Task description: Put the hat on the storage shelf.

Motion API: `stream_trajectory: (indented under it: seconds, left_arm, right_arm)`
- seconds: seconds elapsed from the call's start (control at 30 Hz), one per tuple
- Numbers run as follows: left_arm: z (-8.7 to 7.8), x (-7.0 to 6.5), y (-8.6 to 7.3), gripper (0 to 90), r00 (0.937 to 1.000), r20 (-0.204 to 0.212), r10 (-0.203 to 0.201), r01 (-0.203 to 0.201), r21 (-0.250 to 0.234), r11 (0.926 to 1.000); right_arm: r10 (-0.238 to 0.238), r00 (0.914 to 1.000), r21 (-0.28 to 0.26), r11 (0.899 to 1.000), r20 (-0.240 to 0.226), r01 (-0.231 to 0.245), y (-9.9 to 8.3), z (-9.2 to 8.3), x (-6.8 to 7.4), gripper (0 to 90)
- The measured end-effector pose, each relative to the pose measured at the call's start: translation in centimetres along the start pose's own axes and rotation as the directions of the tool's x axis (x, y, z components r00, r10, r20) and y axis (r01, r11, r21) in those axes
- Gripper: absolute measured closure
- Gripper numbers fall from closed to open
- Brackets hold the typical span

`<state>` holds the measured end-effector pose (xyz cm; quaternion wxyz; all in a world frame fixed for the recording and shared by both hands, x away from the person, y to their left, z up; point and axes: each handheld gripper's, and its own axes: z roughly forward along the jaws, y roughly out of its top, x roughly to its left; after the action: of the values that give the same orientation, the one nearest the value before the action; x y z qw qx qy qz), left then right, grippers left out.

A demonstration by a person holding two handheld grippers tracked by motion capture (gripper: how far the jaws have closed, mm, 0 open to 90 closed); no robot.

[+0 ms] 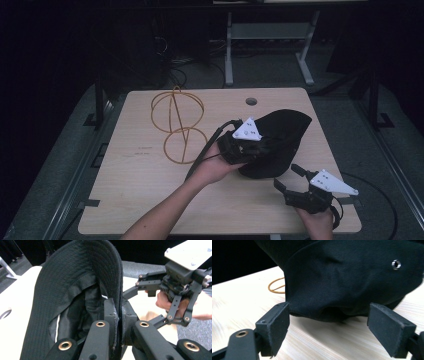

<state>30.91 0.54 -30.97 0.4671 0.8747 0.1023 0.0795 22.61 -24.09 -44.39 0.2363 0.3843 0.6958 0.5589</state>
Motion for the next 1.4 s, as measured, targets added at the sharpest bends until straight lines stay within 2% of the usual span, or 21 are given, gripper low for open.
stream_trajectory:
  seconds: [0.13, 0.23, 0.37, 0.4, 0.43, 0.47, 0.5, 0.53, 0.57, 0.6, 0.67, 0.73, 0.87, 1.1, 1.3, 1.4]
  left_arm:
    - [0.0, 0.0, 0.1, 85.9, 0.9999, 0.014, -0.008, 0.008, -0.006, 0.9999]
    - [0.1, -0.1, 0.3, 85.9, 0.9997, 0.021, -0.009, 0.009, -0.012, 0.9999]
    - [0.1, -0.2, 0.5, 85.9, 0.9993, 0.036, -0.004, 0.005, -0.023, 0.9997]
    - [0.1, -0.3, 0.6, 85.9, 0.9991, 0.042, -0.004, 0.005, -0.022, 0.9997]
    - [0.1, -0.4, 0.7, 85.9, 0.9990, 0.044, -0.001, 0.002, -0.022, 0.9998]
    - [0.1, -0.4, 0.8, 85.9, 0.9989, 0.048, 0.002, 0.000, -0.023, 0.9997]
    - [0.1, -0.4, 0.8, 85.9, 0.9989, 0.048, 0.002, 0.000, -0.023, 0.9997]
    - [0.1, -0.5, 0.8, 85.9, 0.9986, 0.054, 0.002, 0.000, -0.025, 0.9997]
    - [0.1, -0.5, 0.8, 85.9, 0.9986, 0.054, 0.002, 0.000, -0.025, 0.9997]
    - [0.0, -0.5, 0.8, 85.9, 0.9984, 0.056, 0.005, -0.003, -0.026, 0.9997]
    - [0.0, -0.5, 0.8, 85.9, 0.9982, 0.060, 0.002, -0.001, -0.026, 0.9997]
    - [-0.2, -0.5, 0.8, 85.9, 0.9983, 0.057, 0.012, -0.011, -0.022, 0.9997]
    - [-0.5, -0.5, 0.7, 85.7, 0.9989, 0.046, 0.014, -0.013, -0.023, 0.9997]
    - [-1.4, -0.4, 0.5, 84.6, 0.9996, 0.014, 0.023, -0.023, -0.015, 0.9996]
    - [-2.1, 0.0, 0.3, 77.7, 0.9999, -0.009, 0.014, -0.015, -0.007, 0.9999]
    - [-2.5, 0.2, 0.2, 72.7, 0.9995, -0.028, 0.012, -0.012, -0.012, 0.9998]
  right_arm:
    - [-0.003, 1.0000, 0.003, 1.000, -0.008, 0.003, 0.1, 0.1, 0.3, 17.9]
    - [0.017, 0.9998, -0.008, 1.000, -0.010, -0.017, 0.2, 0.3, 0.2, 18.7]
    - [0.041, 0.9990, -0.019, 0.999, 0.016, -0.041, 0.5, 0.7, 0.2, 25.3]
    - [0.040, 0.9988, -0.022, 0.999, 0.028, -0.039, 0.6, 0.9, 0.2, 28.2]
    - [0.055, 0.9973, -0.034, 0.998, 0.050, -0.053, 0.8, 1.0, 0.2, 38.4]
    - [0.063, 0.9967, -0.042, 0.997, 0.052, -0.061, 0.8, 1.1, 0.1, 42.8]
    - [0.063, 0.9967, -0.042, 0.997, 0.052, -0.061, 0.8, 1.1, 0.1, 42.8]
    - [0.085, 0.9949, -0.058, 0.995, 0.054, -0.082, 0.9, 1.3, -0.1, 53.2]
    - [0.085, 0.9949, -0.058, 0.995, 0.054, -0.082, 0.9, 1.3, -0.1, 53.2]
    - [0.089, 0.9948, -0.071, 0.994, 0.049, -0.086, 1.1, 1.4, -0.2, 63.2]
    - [0.092, 0.9945, -0.078, 0.993, 0.050, -0.088, 1.1, 1.4, -0.2, 65.9]
    - [0.098, 0.9944, -0.082, 0.992, 0.039, -0.095, 1.4, 1.6, -0.2, 77.9]
    - [0.070, 0.9968, -0.082, 0.994, 0.037, -0.067, 1.8, 1.5, 0.0, 84.6]
    - [0.039, 0.9987, -0.094, 0.995, 0.031, -0.036, 2.3, 0.9, 0.3, 87.2]
    - [0.015, 0.9997, -0.096, 0.995, 0.020, -0.013, 3.0, 0.3, 0.2, 87.6]
    - [-0.014, 0.9998, -0.091, 0.996, 0.015, 0.015, 3.6, 0.1, 0.3, 87.8]
